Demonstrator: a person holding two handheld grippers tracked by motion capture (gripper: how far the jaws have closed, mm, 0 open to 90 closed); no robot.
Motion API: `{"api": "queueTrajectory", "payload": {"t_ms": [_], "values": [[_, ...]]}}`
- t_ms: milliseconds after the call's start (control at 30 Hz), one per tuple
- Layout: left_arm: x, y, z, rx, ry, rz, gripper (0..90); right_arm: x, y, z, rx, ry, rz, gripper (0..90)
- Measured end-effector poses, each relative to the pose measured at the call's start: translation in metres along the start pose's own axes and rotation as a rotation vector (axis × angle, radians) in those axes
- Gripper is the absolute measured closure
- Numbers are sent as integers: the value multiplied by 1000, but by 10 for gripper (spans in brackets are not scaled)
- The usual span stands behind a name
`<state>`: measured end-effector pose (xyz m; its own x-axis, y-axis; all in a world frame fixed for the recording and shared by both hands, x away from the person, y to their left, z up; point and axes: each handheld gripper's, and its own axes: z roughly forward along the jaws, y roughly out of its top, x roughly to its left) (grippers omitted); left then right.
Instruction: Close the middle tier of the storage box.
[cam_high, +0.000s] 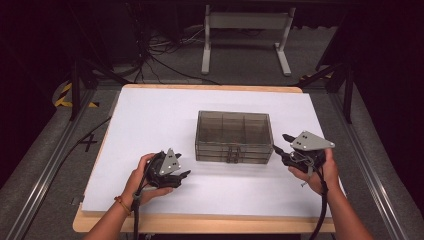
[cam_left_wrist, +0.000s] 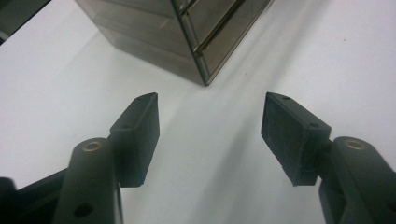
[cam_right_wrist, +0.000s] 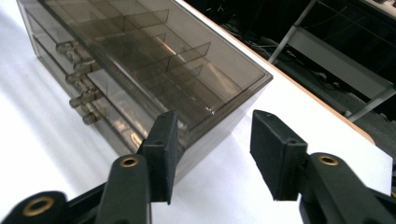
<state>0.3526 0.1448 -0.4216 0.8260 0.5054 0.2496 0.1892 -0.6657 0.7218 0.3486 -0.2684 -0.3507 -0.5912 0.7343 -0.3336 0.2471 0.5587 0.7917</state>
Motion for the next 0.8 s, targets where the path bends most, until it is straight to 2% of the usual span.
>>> {"api": "queueTrajectory", "payload": {"t_ms": [300,467,800], "values": [[6,-13,-11,27,47,-2,260,1,-13,-10,14,12,-13,434],[8,-23,-14,58,67,-1,201,4,-24,-9,45,7,-33,376],[13,-40,-25,74,93,-28,155,6,-43,-10,81,6,-46,292]]}}
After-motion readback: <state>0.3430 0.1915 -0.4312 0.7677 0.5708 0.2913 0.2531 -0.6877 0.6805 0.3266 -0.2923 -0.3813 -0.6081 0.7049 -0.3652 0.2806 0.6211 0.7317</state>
